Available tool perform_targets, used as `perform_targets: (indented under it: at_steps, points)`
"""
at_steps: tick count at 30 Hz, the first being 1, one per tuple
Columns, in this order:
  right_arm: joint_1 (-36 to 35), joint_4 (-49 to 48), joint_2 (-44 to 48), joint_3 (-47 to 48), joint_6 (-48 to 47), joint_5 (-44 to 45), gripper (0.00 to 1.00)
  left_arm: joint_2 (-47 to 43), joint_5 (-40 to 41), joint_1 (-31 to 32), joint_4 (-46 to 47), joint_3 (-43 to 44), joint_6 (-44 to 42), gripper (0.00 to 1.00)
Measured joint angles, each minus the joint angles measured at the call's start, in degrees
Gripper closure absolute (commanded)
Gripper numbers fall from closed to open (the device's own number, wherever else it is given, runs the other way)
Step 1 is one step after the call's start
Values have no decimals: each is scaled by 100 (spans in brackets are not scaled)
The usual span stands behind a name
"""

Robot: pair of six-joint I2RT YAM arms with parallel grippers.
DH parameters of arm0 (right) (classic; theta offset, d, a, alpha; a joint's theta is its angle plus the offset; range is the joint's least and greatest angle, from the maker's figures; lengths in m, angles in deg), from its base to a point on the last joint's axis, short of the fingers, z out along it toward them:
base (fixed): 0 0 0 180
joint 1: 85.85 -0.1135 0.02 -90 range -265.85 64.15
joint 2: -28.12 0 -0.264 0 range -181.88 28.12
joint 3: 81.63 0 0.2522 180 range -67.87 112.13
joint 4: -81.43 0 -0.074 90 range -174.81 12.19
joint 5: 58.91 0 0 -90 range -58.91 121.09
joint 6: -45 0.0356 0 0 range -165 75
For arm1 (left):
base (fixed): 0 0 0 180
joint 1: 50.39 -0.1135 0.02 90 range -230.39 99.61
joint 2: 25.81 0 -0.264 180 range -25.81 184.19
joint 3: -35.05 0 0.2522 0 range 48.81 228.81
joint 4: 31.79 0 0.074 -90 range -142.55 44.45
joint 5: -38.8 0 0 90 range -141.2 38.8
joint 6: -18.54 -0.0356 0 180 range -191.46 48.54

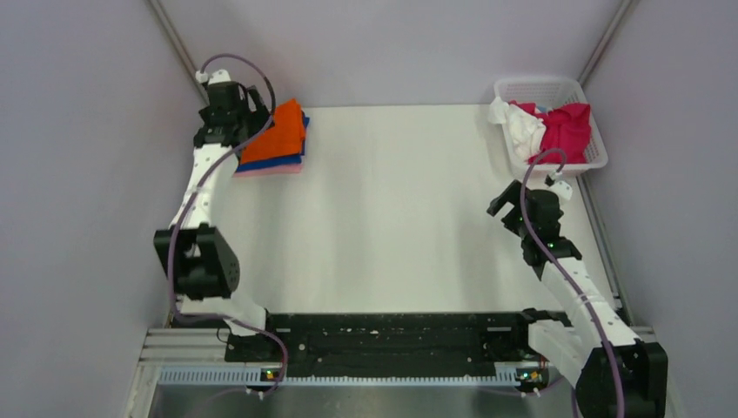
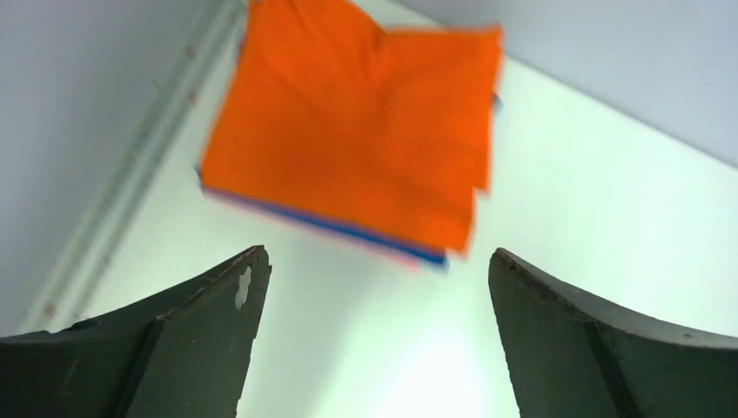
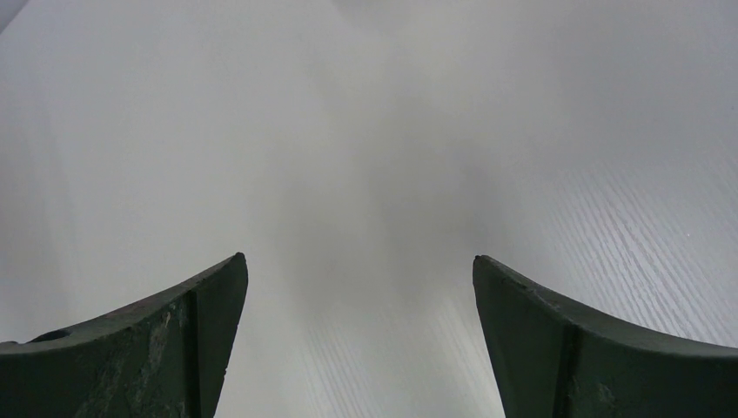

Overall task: Fold and stack the t-shirts
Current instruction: Reset both arms

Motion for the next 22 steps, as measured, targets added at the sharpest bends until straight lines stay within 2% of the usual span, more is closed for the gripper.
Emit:
perform_targets:
  at_steps: [3, 6, 8, 11, 14, 22]
  points:
    - [0, 26, 417, -446, 42, 35, 1, -1978, -763, 164, 839, -2385, 431, 1]
    - [0, 0, 885, -811, -7, 92, 1, -3460, -1187, 535, 1587, -4472, 726, 1]
    - [0, -149, 1163, -1019, -81, 118, 1, -4076, -1408, 826, 1882, -5600, 872, 1]
    - [0, -612, 1504, -1375, -293, 203, 1, -4557, -1554, 1027, 2083, -6771, 975, 1]
    - [0, -1088, 1600, -1659, -522, 254, 1, -4741, -1357, 1019, 1993, -7073, 990, 1]
    - [0, -1943, 1537, -1985, -992, 267, 1, -5060, -994, 1012, 2218, -6546, 820, 1]
